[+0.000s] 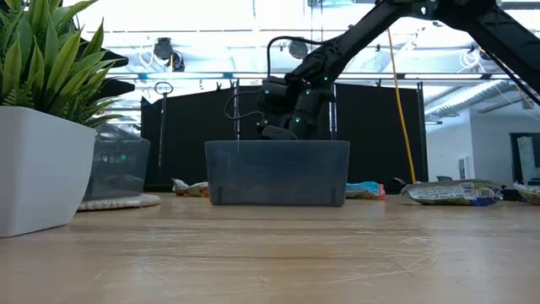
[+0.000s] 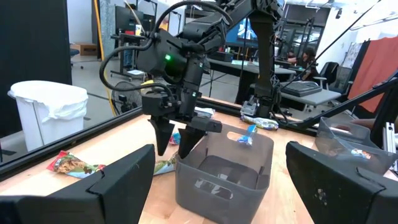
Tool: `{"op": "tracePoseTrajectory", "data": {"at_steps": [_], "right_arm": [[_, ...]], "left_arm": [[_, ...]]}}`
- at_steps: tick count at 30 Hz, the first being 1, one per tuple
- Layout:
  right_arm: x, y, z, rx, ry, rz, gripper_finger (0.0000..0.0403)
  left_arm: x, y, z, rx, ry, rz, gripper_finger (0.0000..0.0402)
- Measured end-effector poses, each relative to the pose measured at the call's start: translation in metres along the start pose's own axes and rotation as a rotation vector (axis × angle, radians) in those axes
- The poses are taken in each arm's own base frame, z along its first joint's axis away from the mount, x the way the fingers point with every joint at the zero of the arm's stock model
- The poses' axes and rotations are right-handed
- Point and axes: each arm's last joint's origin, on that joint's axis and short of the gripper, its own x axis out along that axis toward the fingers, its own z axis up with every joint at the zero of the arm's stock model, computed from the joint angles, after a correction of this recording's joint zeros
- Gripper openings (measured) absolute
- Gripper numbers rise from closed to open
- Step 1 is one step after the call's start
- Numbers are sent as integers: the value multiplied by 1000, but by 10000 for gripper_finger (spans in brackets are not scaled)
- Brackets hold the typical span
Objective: Pick and place Granola Bars by type
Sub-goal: Put the orange granola bar into the bottom black bin
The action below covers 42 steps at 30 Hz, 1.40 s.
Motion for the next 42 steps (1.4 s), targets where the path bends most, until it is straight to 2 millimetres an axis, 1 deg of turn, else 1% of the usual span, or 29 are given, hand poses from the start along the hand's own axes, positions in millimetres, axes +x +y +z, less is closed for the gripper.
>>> {"op": "tracePoseTrajectory", "data": {"at_steps": [3, 18, 21, 23, 26, 35, 37, 42], "right_arm": [[-1, -1, 0, 0, 2, -29, 254], [1, -2, -3, -4, 27, -30, 253], [1, -2, -3, -7, 28, -30, 246], [1, -2, -3, -11, 30, -29, 229], [1, -2, -4, -28, 37, -25, 189], [1, -1, -4, -79, 43, -20, 23], [1, -1, -4, -95, 44, -21, 8], [1, -1, -4, -97, 45, -23, 3]], "left_arm": [[0, 0, 0, 0, 0, 0, 361], [0, 0, 0, 0, 0, 0, 361], [0, 0, 0, 0, 0, 0, 361], [0, 0, 0, 0, 0, 0, 361], [0, 0, 0, 0, 0, 0, 361], [0, 0, 0, 0, 0, 0, 361], [0, 0, 0, 0, 0, 0, 361], [0, 0, 0, 0, 0, 0, 361]]}}
